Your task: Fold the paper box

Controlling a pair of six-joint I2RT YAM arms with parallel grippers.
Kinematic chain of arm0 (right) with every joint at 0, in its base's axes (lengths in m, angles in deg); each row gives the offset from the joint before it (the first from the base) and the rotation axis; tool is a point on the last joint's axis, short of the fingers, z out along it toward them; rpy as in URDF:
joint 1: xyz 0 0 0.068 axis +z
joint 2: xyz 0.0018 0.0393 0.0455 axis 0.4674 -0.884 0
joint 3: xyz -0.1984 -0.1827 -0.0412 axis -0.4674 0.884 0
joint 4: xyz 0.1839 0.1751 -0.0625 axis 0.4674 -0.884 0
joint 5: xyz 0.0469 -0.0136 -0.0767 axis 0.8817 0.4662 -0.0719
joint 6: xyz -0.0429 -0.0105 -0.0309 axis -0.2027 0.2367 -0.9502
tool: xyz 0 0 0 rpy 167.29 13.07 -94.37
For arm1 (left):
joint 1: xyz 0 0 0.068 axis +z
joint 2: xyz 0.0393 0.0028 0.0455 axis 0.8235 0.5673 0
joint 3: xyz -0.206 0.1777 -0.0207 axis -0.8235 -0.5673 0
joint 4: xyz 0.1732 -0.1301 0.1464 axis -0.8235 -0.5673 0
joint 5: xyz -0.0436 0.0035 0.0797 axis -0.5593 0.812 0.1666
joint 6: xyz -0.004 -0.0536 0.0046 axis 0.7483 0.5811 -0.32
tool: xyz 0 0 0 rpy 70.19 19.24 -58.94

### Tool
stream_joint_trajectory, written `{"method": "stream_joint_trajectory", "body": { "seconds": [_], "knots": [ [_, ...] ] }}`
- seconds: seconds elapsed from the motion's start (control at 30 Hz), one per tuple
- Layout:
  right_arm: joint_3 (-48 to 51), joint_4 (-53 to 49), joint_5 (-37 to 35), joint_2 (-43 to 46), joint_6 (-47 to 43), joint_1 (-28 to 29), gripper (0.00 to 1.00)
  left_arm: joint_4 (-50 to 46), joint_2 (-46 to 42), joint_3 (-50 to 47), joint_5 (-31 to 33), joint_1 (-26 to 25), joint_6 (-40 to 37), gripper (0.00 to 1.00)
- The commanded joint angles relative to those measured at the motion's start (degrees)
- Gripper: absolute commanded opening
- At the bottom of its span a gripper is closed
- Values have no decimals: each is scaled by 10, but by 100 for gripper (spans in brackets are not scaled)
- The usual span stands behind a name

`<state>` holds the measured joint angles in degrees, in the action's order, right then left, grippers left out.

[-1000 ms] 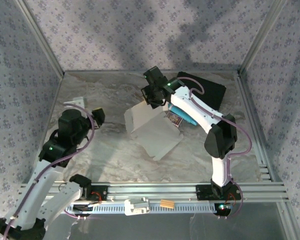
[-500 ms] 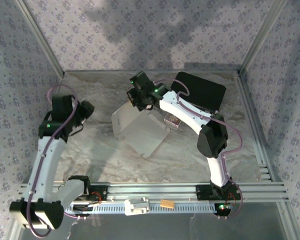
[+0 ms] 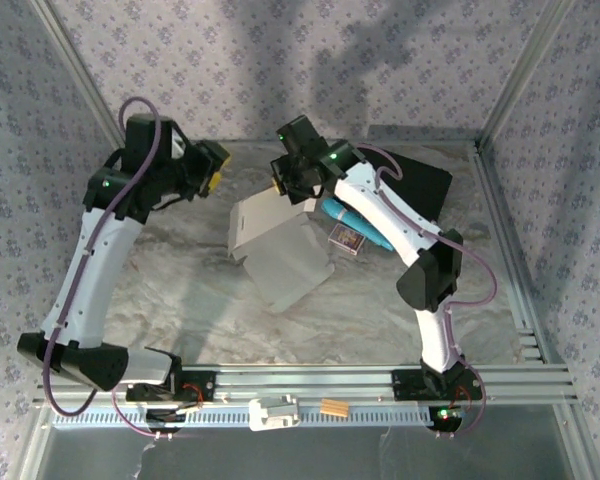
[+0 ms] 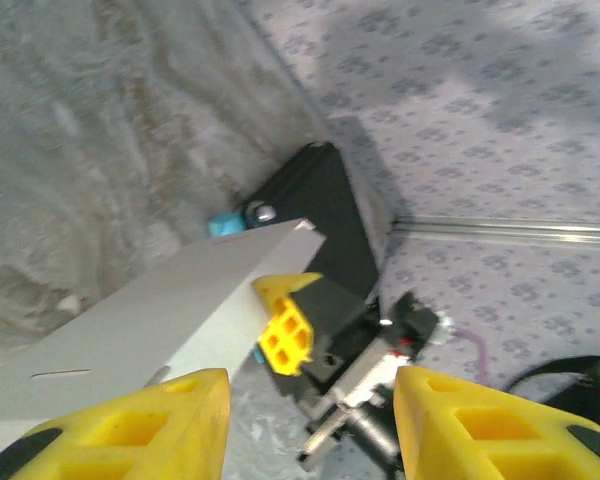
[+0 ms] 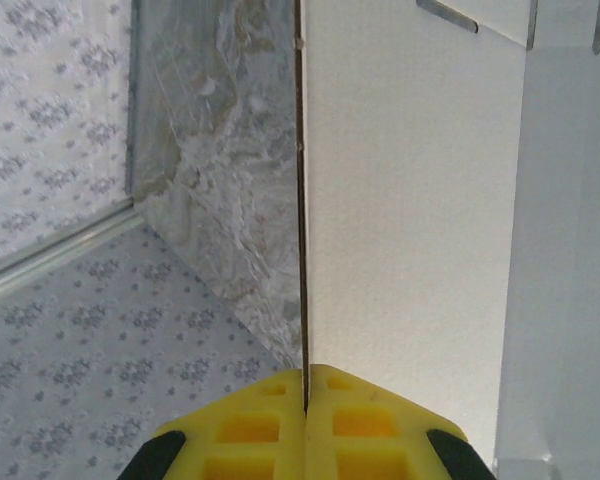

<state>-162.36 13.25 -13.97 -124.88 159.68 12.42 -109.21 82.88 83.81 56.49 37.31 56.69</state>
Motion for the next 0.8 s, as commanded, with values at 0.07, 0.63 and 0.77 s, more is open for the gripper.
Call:
{"method": "stream_joint_trajectory", "body": {
  "seconds": [0.07,0.63,0.77],
  "knots": [
    [-38,-31,-13,30,19,-22,0,-38,37,96,-15,-29,19,45],
    [-100,-30,-34,53,28,-45,0,-124,159,296,43,-99,-45,41],
    [-97,-29,-35,55,27,-46,0,-114,167,298,44,-110,-46,41]
  ]
}}
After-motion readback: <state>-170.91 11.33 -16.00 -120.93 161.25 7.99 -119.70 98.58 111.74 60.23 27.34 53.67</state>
